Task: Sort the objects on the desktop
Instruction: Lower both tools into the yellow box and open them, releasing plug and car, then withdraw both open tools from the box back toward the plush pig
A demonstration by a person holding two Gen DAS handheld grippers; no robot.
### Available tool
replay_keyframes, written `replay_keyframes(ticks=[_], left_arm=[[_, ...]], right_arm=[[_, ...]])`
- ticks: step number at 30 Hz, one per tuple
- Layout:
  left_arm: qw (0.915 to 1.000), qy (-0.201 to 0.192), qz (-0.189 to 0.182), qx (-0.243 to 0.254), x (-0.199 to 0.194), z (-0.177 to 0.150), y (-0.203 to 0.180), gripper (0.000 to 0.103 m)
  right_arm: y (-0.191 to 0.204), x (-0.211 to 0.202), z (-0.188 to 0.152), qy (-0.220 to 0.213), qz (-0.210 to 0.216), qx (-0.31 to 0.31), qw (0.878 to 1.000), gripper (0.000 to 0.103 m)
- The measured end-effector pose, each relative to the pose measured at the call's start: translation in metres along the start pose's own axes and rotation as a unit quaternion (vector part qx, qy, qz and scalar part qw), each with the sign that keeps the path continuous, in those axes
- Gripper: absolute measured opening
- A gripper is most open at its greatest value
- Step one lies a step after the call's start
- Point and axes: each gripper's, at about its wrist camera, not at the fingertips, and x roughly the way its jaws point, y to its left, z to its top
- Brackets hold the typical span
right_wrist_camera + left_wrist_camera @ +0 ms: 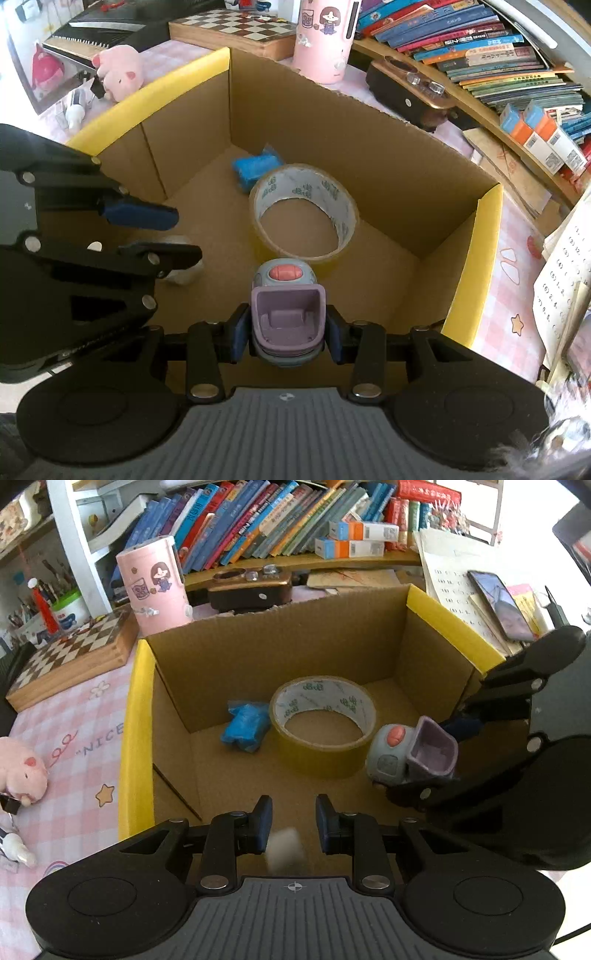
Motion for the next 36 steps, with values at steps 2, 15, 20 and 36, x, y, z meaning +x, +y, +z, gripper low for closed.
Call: replay_keyframes(ticks=[2,15,20,36], left_arm=[[0.9999,-0.014,0.001,-0.009,-0.006,0.001,0.002,0.027],[0.9894,-0.137,0.032,-0.038,-0.079,-0.005,0.011,0.075],[0.9835,-0.159,0.069,-0.051,-0.113,-0.027,0.014,0.091],[0.9731,-0.154,0.118,-0.124,-0.155,-0.106,0.011,0.099]], right_arm=[[-0.001,-0.004,-0.001,-0.009,0.003,0.006,1.000,0.044],[0.005,-0.069,-0.020,-0.120,-0.038,0.058,0.990,0.067],[0.007,-0.102,-0.039,-0.182,-0.079,0.127,0.972,0.069],[0.068,-0.123,-0.124,-0.216,-0.102,0.260,0.936,0.078]])
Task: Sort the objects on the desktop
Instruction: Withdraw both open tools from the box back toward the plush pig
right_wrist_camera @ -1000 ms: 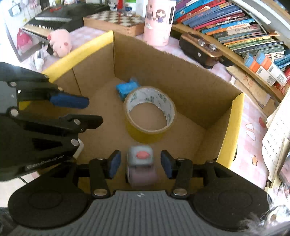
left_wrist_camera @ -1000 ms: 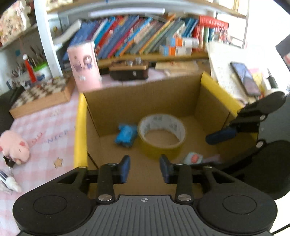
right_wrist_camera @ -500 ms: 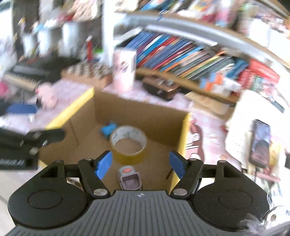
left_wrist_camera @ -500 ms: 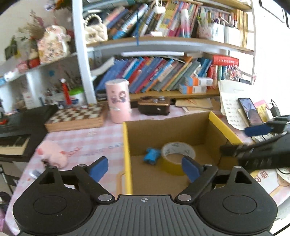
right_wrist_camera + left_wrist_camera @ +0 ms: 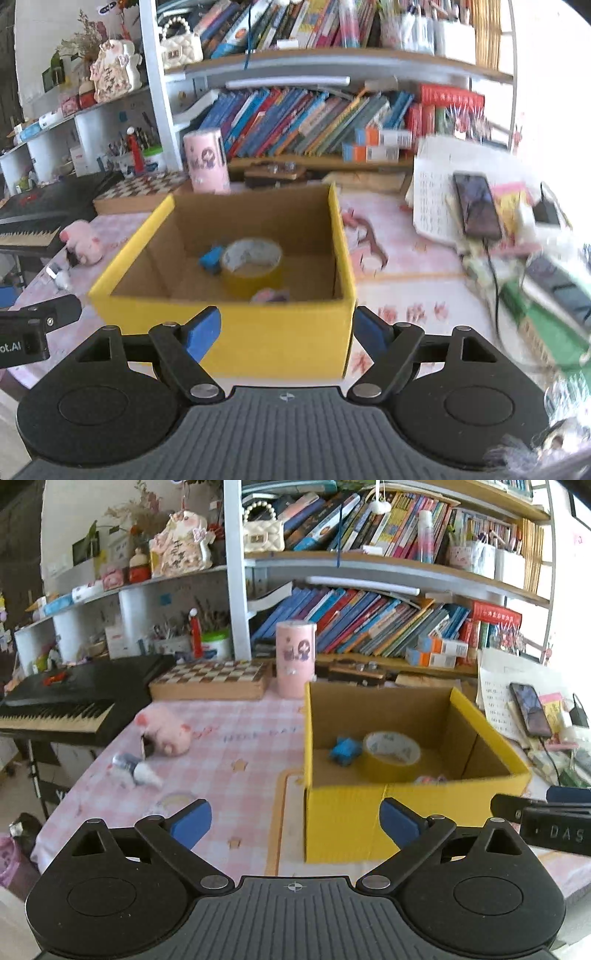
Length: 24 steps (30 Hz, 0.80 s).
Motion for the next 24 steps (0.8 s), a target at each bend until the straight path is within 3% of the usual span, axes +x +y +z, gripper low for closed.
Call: replay_keyframes(ticks=[10,24], left_arm=[[0.9991,0.042,0.000,0.012,-0.019,-0.036,0.010,0.099],[0.9972,0.039,-0.051,0.038,-0.046,-0.058,0.055,0.102]], right_arm=[[0.026,-0.018,-0.046,0.053,0.007,-0.018,0.998,0.084],[0.077,-0.049,-0.074,0.072,-0.027,0.011,0.997,0.088]])
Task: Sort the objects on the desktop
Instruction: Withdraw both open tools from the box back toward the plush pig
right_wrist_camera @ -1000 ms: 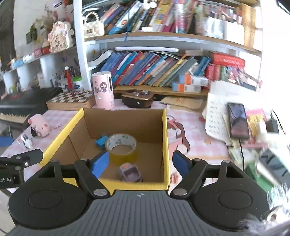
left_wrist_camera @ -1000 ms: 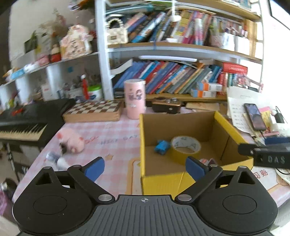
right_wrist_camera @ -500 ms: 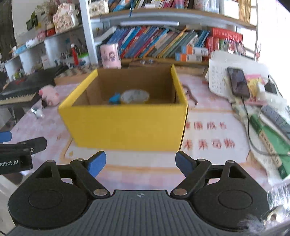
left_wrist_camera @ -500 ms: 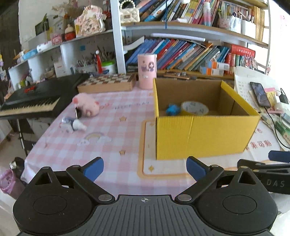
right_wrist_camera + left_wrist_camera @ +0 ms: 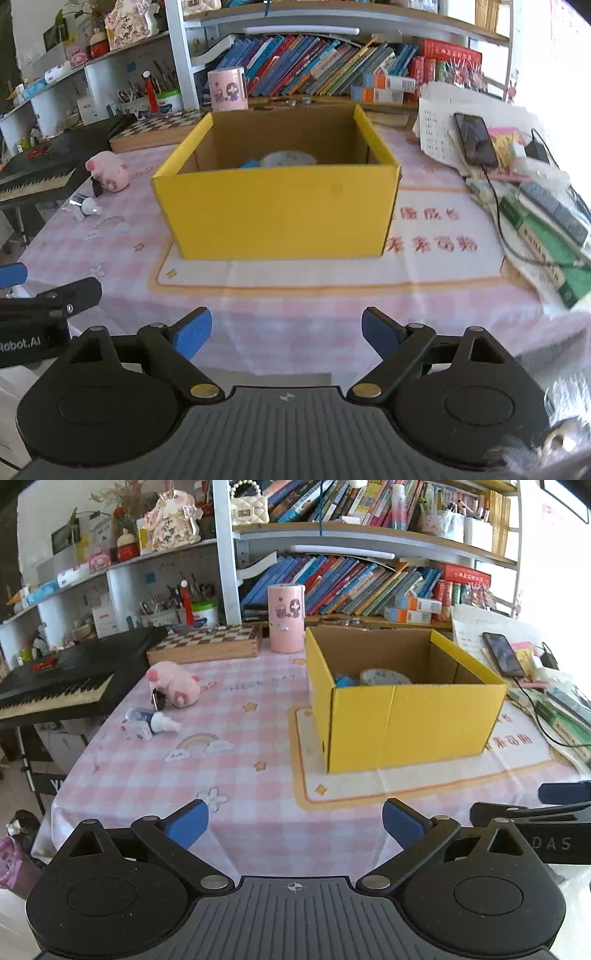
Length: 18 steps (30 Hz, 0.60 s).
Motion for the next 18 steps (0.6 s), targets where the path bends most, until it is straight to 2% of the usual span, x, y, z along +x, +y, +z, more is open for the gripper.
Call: replay_keyframes(ticks=[3,7,13,18], left_arm=[[0.9999,-0.004,-0.015,0.002,-0.011,-0.006,0.020,0.103],[0.9998,-0.005,-0.018,0.007,-0.022,-0.013,0.046,0.103],[0.9996,0.003,0.007,0.027,-0.032,-0.026,0.081,0.103],[0.9995,0.004,0.011,0.029,-0.039,-0.036,0.111,0.103]], right_arm=[[0.022,-0.010,-0.010,-0.001,-0.005,0.007,1.000,0.088],[0.055,-0.021,-0.021,-0.003,-0.004,0.005,1.000,0.088],[0.100,-0.029,-0.034,-0.011,0.000,0.001,1.000,0.088],[0.134,-0.026,-0.039,-0.006,0.008,-0.005,1.000,0.088]])
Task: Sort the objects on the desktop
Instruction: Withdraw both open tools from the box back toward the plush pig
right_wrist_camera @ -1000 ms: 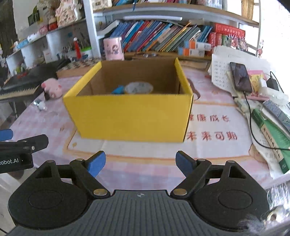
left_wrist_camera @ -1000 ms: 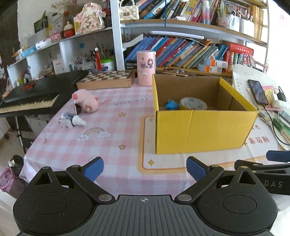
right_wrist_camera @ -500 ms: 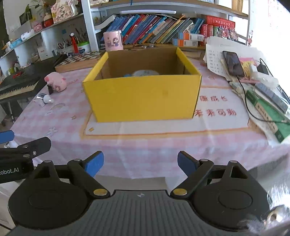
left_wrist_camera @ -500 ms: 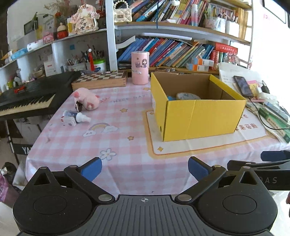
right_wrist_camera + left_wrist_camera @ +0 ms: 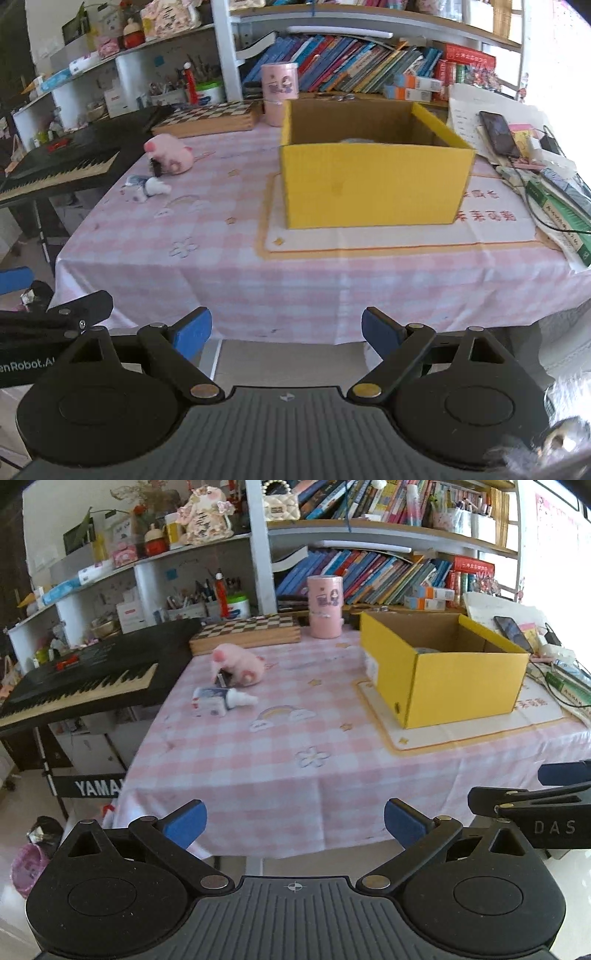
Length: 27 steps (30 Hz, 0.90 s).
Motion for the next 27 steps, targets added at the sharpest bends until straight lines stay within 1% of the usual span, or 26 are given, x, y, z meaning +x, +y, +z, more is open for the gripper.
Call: replay_keyframes(ticks=[5,11,14,18,21,27], left_arm=[[0.9996,-0.017,0.016,-0.017,-0.010,-0.005,0.028,0.103],[0.9981,-0.021,0.024,-0.053,-0.017,-0.012,0.064,0.103],[0.9973,-0.023,0.028,-0.064,-0.021,-0.015,0.078,0.103],[0.9972,-0.021,0.034,-0.063,-0.022,-0.020,0.090,0.103],[0.9978,-0.016,0.032,-0.056,-0.022,-0.024,0.096,0.103],[0.9976,-0.026,0.037,-0.053,-0.024,-0.025,0.103,0.103]], right_arm=[[0.035,-0.001,0.002,-0.011,0.011,-0.029,0.999,0.088],[0.064,-0.005,0.004,-0.014,0.023,-0.049,0.998,0.088],[0.077,-0.006,0.006,-0.019,0.026,-0.057,0.998,0.088],[0.092,-0.006,0.006,-0.020,0.031,-0.065,0.997,0.088],[0.102,-0.006,0.006,-0.027,0.033,-0.067,0.997,0.088],[0.113,-0.004,0.008,-0.031,0.036,-0.069,0.996,0.088]])
